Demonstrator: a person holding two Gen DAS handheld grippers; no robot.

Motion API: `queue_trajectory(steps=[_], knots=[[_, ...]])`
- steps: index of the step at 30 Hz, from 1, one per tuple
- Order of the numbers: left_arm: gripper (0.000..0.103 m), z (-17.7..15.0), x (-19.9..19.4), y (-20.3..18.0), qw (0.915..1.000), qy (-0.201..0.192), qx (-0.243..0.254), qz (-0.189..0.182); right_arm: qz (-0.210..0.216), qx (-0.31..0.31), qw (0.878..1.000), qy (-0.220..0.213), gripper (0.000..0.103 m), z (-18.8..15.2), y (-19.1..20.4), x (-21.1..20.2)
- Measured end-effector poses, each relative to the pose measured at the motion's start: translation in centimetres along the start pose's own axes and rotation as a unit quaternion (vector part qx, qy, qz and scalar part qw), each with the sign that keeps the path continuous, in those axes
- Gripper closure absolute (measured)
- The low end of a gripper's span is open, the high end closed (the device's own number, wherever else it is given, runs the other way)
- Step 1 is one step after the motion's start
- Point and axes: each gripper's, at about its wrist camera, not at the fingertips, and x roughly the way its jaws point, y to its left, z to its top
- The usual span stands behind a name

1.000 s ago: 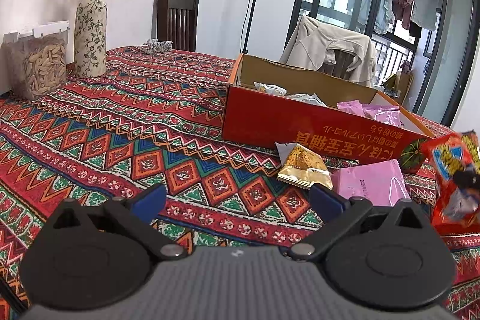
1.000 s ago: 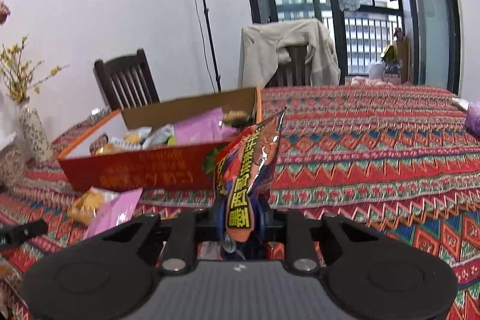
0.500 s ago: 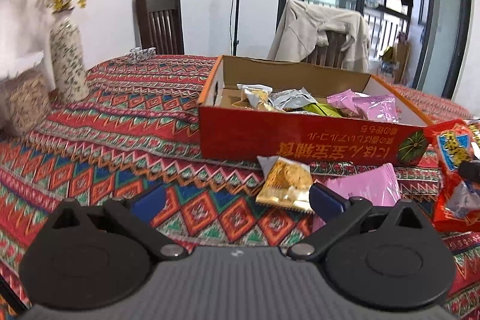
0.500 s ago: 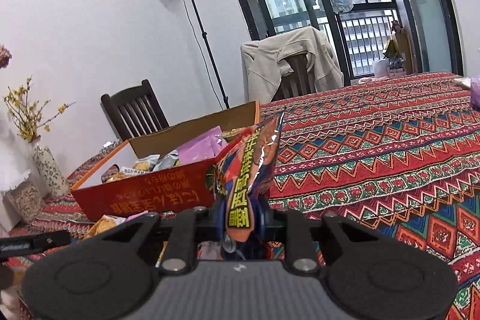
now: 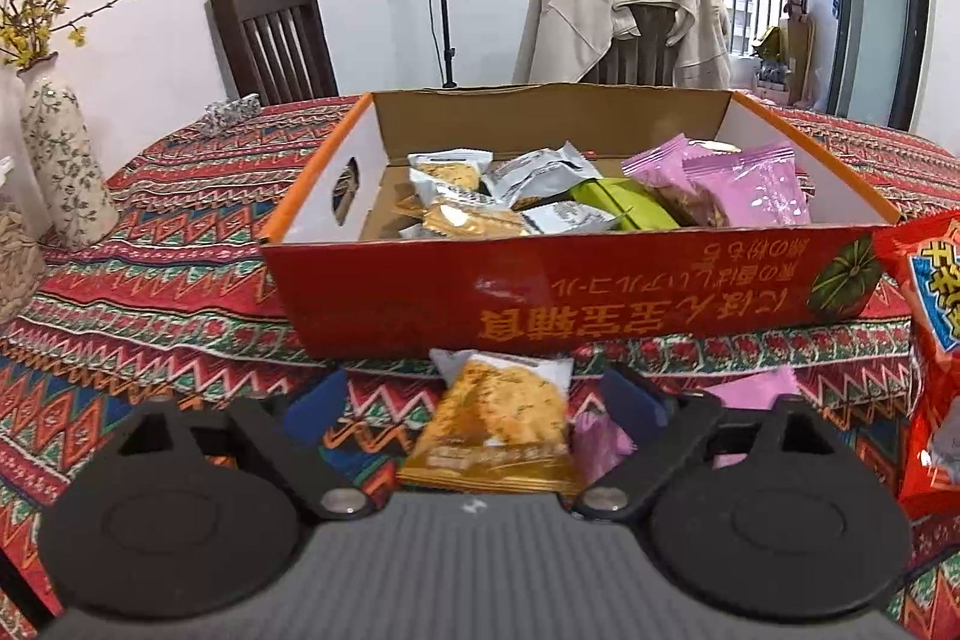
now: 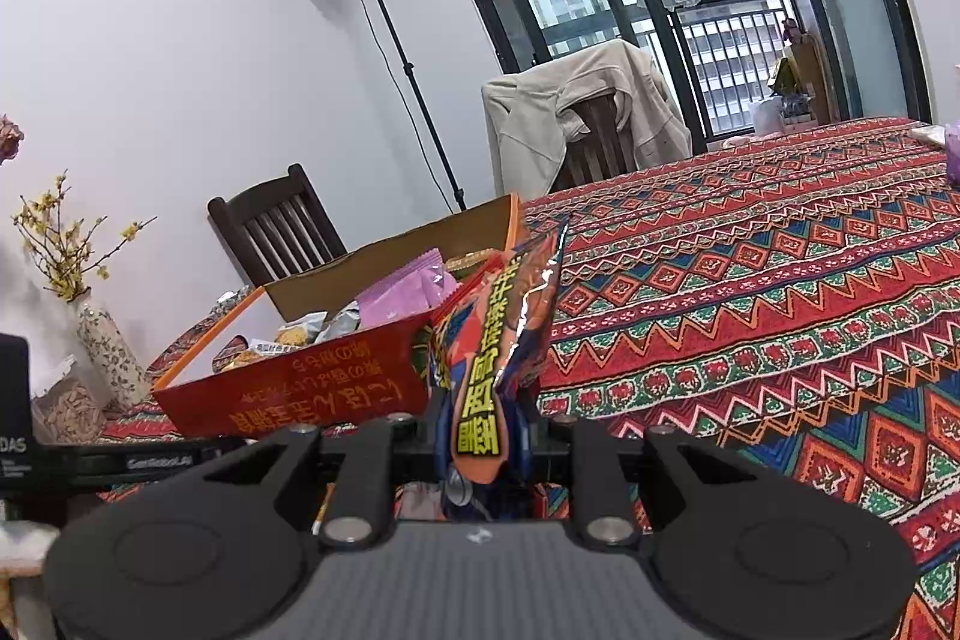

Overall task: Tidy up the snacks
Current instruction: 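Grasp the orange chip bag with the right gripper while the left gripper grasps a pumpkin-seed cracker pack, then carry the chip bag and cracker pack into the box and open both grippers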

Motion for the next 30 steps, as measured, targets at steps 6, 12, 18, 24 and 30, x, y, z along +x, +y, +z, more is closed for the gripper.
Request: queue_trajectory(steps=[6, 12, 18, 24, 30], knots=[[0.035, -0.2, 1.3, 0.7, 0.9991, 0.027, -0.027, -0.017, 0.002, 0.003, 1.0, -0.001, 0.083, 0.1, 0.0, 0.1], [0.055, -0.6, 1.8, 0.9, 0.9988, 0.032, -0.029, -0.022, 0.003, 0.004, 1.0, -0.001, 0.083, 0.0, -0.1, 0.1], [0.057, -0.9, 0.2, 1.7, 0.9988, 0.006, -0.042, -0.025, 0.003, 0.006, 1.0, -0.004, 0.083, 0.0, -0.1, 0.0], [0.057, -1.3, -1.9, 2.5, 0.9986, -0.016, -0.044, -0.026, 0.002, 0.003, 1.0, -0.012, 0.083, -0.2, 0.1, -0.3], [0.057, -1.0, -4.3, 3.0, 0.9975, -0.047, -0.041, -0.034, -0.001, -0.008, 1.0, -0.026, 0.083, -0.1, 0.6, -0.9]])
